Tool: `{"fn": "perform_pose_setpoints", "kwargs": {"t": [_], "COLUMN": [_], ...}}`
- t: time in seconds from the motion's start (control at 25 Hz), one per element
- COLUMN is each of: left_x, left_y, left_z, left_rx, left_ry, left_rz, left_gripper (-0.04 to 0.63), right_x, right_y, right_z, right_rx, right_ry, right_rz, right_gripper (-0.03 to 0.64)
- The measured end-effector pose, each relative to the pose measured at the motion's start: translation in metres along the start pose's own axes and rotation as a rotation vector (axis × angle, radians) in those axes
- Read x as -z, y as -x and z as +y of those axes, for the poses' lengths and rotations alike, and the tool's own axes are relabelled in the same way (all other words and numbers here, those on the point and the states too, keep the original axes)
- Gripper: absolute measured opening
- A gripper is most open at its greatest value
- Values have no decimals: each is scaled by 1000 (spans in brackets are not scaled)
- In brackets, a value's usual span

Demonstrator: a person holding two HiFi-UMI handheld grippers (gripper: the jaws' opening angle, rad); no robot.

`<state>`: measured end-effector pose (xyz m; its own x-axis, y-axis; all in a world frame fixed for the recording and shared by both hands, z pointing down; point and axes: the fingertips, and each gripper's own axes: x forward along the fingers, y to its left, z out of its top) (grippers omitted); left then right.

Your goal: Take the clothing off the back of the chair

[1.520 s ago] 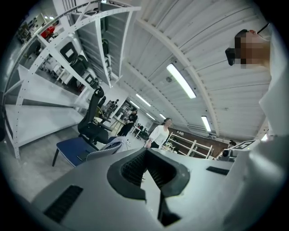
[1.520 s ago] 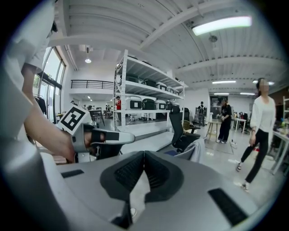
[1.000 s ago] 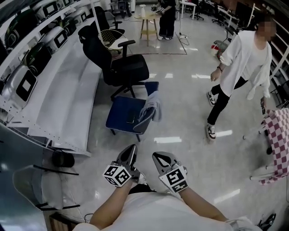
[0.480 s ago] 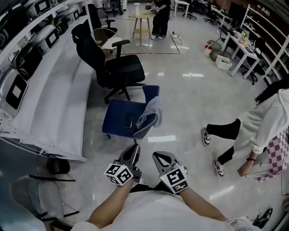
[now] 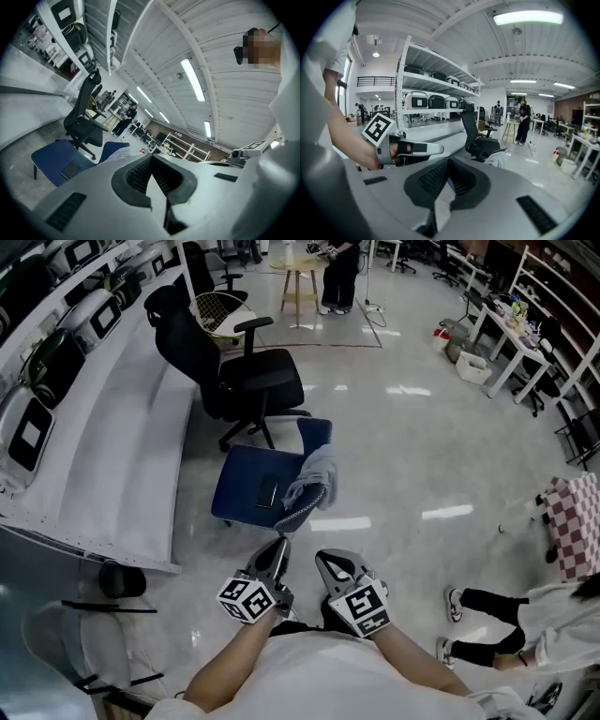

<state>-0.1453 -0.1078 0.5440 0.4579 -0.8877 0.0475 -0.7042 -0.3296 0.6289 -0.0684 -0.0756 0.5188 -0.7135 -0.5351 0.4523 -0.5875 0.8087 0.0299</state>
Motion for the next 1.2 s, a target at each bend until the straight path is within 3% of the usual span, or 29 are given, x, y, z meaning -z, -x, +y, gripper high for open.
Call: {"fn": "perform_pose_setpoints", "kwargs": {"t": [0.56,0.84,1.2], "left_x": [-21,-16,-9], "left_y": [-118,-151,-180], "left_z": [21,27,53], "left_rx": [-122,-167,-137], "left_ry": [-21,-18,-9], "left_rz": [-35,-26,58], "left_gripper": [8,8,9], "right_x": [-20,-16,-22], "right_y": [-41,-48,-62], "right_z": [-139,-164,-186], "right_rx": [-75,-124,-62], "right_ry": [12,6,-22], "right_rz": [-44,-39,-19], "right_gripper": [17,17,17]}}
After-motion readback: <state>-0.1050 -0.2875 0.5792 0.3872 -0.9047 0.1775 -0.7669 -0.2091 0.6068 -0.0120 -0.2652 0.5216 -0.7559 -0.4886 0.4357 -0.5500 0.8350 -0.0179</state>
